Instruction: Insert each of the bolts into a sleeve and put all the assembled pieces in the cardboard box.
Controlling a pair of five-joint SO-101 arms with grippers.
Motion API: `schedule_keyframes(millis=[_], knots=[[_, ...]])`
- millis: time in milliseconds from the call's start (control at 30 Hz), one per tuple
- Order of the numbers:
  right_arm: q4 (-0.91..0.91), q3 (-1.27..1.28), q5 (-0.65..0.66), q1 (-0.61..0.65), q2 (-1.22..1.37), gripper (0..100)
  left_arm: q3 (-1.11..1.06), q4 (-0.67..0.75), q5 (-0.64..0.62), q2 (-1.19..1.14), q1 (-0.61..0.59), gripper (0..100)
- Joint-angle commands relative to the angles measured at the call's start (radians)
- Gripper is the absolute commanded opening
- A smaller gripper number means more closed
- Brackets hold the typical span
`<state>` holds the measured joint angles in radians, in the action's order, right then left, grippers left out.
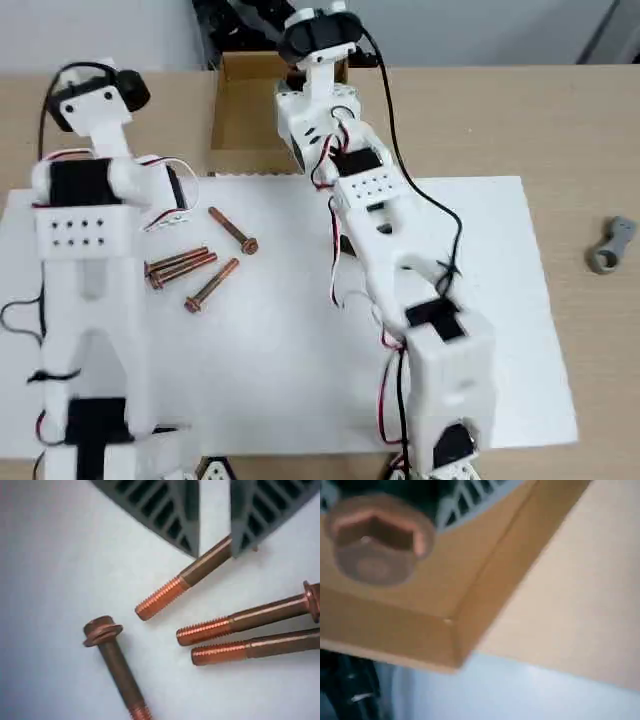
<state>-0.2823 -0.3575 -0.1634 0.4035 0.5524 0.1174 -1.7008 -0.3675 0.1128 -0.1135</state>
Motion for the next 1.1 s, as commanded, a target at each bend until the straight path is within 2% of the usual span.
schedule_keyframes(millis=[0, 333, 467, 567, 800, 933, 1067], knots=[[0.016, -0.227, -0.020, -0.031, 0.136, 0.8, 0.004, 0.000, -0.005, -0.080, -0.017, 4], [-0.044, -0.571, -0.020, -0.070, 0.496, 1.2, 0.005, 0.006, -0.006, -0.287, -0.066, 8], [-0.117, -0.677, -0.020, -0.081, 0.568, 9.9, 0.005, 0.009, -0.008, -0.301, -0.066, 8], [-0.185, -0.755, -0.021, -0.082, 0.598, 14.6, 0.005, 0.003, -0.017, -0.301, -0.066, 10], [-0.292, -0.944, -0.020, -0.082, 0.602, 14.7, 0.004, -0.025, -0.094, -0.313, -0.075, 14], [-0.441, -1.111, -0.018, -0.085, 0.604, 14.7, 0.016, -0.023, -0.098, -0.400, -0.078, 14], [-0.602, -1.298, -0.017, -0.093, 0.610, 14.7, 0.139, -0.048, -0.060, -0.520, -0.038, 14]])
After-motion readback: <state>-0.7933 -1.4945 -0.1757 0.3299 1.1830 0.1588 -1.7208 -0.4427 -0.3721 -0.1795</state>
